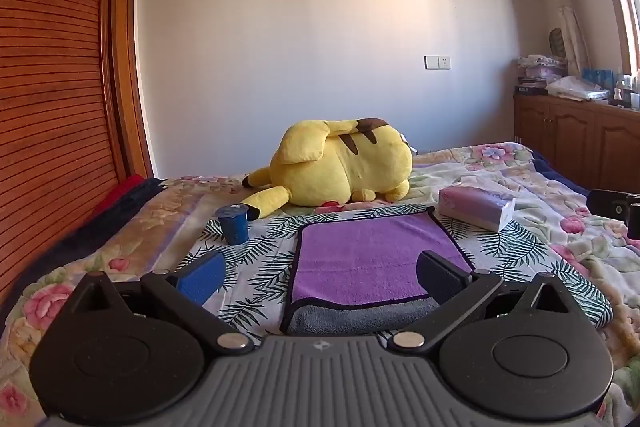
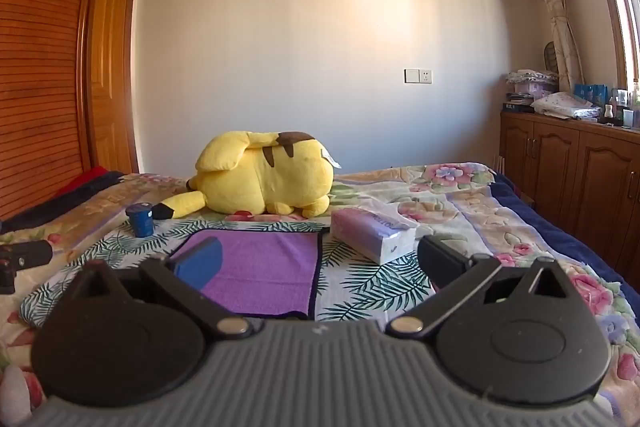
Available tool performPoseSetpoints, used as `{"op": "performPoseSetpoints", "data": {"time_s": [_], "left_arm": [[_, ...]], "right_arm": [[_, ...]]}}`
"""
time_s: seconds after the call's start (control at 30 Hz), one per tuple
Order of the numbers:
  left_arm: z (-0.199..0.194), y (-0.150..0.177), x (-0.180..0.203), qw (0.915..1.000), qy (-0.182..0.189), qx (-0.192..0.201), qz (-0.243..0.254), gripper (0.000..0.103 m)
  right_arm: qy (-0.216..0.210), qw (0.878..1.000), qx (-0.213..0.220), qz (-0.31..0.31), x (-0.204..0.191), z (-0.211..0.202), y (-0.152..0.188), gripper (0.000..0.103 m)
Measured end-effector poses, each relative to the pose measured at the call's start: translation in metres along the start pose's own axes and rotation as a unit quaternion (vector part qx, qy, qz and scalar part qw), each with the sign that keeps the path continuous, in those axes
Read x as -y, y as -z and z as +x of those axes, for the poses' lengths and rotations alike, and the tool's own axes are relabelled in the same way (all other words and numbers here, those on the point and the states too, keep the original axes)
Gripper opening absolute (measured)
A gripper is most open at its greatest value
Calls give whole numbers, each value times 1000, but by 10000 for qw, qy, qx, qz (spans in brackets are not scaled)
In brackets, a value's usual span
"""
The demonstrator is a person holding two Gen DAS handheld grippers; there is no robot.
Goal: Fold towel
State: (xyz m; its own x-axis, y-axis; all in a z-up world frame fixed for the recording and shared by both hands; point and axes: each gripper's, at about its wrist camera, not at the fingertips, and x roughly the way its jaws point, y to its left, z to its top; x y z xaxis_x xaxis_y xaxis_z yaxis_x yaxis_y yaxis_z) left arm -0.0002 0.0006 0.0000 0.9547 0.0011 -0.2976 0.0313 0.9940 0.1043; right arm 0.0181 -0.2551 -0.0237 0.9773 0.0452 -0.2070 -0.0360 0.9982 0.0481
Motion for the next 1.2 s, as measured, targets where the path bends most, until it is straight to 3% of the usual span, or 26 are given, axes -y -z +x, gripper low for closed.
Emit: {"op": "performPoseSetpoints", "data": {"time_s": [1.2], "left_arm": [[1,4,1,10000,16,-36,48,103]], "right_arm": [[-1,10000,12,2,-2,0,1,103]]}}
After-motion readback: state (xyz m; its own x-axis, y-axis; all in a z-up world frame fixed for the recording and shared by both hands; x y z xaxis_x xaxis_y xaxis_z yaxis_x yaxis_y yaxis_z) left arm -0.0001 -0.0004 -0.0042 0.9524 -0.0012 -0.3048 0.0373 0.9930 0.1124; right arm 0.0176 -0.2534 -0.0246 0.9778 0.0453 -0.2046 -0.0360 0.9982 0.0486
